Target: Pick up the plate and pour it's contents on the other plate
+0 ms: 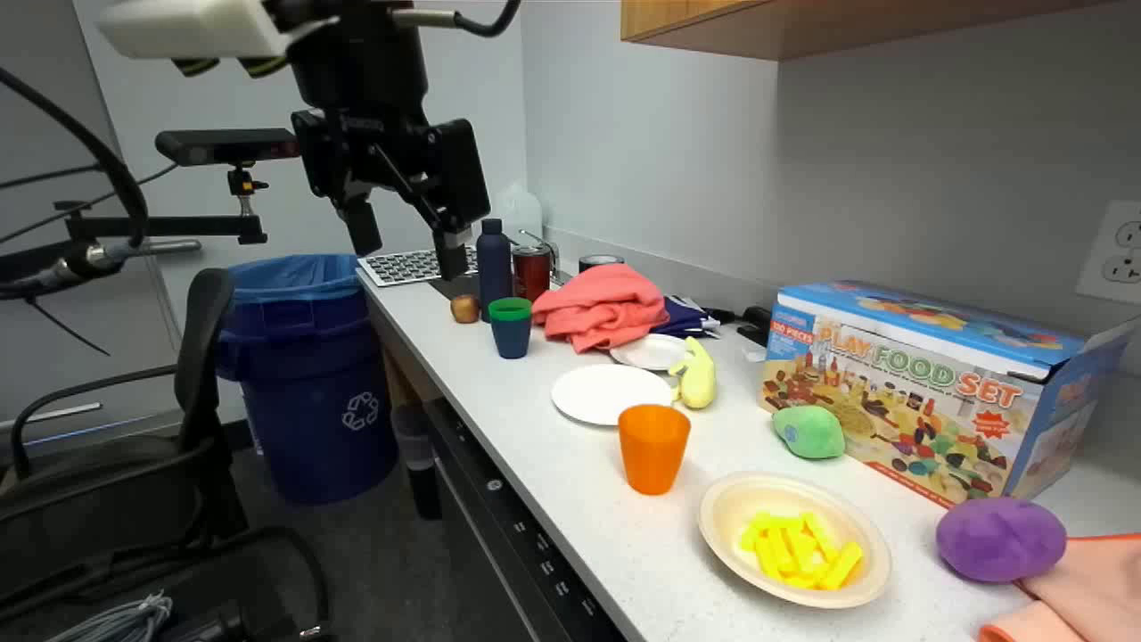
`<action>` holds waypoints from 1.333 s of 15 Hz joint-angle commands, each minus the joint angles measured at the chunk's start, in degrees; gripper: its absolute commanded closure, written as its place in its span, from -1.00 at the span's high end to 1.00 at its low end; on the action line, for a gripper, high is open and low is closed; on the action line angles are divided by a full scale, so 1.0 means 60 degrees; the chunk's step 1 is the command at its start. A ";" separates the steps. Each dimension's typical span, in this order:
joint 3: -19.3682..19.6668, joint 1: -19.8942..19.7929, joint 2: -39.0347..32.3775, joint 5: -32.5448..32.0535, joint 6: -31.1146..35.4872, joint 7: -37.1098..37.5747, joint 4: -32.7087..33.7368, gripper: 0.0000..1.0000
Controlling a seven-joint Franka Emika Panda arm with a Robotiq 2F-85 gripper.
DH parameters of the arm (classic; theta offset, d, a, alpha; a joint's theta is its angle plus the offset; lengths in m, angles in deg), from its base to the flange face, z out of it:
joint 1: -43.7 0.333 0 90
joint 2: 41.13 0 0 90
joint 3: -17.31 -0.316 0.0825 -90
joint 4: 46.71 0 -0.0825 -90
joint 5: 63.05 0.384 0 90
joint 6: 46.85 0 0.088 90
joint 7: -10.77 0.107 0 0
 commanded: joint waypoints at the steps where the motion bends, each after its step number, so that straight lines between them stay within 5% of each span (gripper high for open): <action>1: -0.0015 -0.0015 -0.0023 0.0013 -0.0027 -0.0007 0.0026 1.00; 20: -0.0014 -0.0010 -0.0241 0.0035 0.0054 0.0042 0.0116 1.00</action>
